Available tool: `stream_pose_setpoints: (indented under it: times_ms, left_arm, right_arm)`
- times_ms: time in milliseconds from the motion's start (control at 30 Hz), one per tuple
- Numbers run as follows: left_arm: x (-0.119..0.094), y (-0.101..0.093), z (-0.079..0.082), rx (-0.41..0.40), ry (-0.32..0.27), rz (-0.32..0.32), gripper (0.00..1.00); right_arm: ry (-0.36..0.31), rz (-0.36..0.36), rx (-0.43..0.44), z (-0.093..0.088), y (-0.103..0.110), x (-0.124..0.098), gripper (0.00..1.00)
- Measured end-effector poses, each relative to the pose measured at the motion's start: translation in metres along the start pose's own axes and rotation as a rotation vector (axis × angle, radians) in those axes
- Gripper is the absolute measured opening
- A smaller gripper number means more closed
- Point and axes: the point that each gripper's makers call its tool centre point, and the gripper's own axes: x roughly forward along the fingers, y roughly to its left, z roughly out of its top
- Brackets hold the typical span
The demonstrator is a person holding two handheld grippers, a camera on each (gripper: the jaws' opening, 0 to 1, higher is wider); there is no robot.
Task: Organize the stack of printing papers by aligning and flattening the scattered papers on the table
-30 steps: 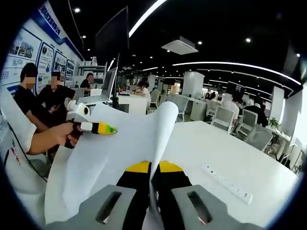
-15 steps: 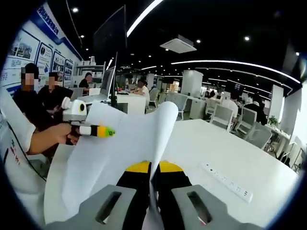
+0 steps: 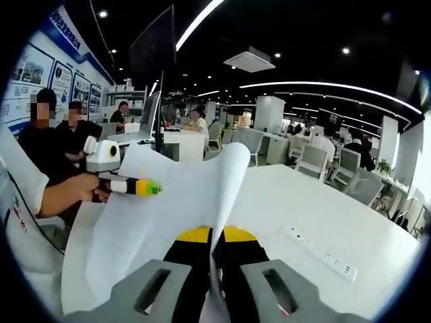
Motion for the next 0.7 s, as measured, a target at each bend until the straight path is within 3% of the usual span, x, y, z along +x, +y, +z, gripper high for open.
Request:
stream_pose_setpoints:
  times_ms: [267,700]
  left_arm:
    - [-0.0018,-0.0033,0.0028,-0.013,-0.007,-0.007,0.07]
    - [-0.0014,-0.0025,0.0029,-0.097,-0.017,-0.021,0.09]
  right_arm:
    - [-0.004,0.003,-0.002,0.0021,0.0008,0.001,0.0]
    - [0.004,0.0,0.005,-0.0001,-0.0008,0.005,0.0]
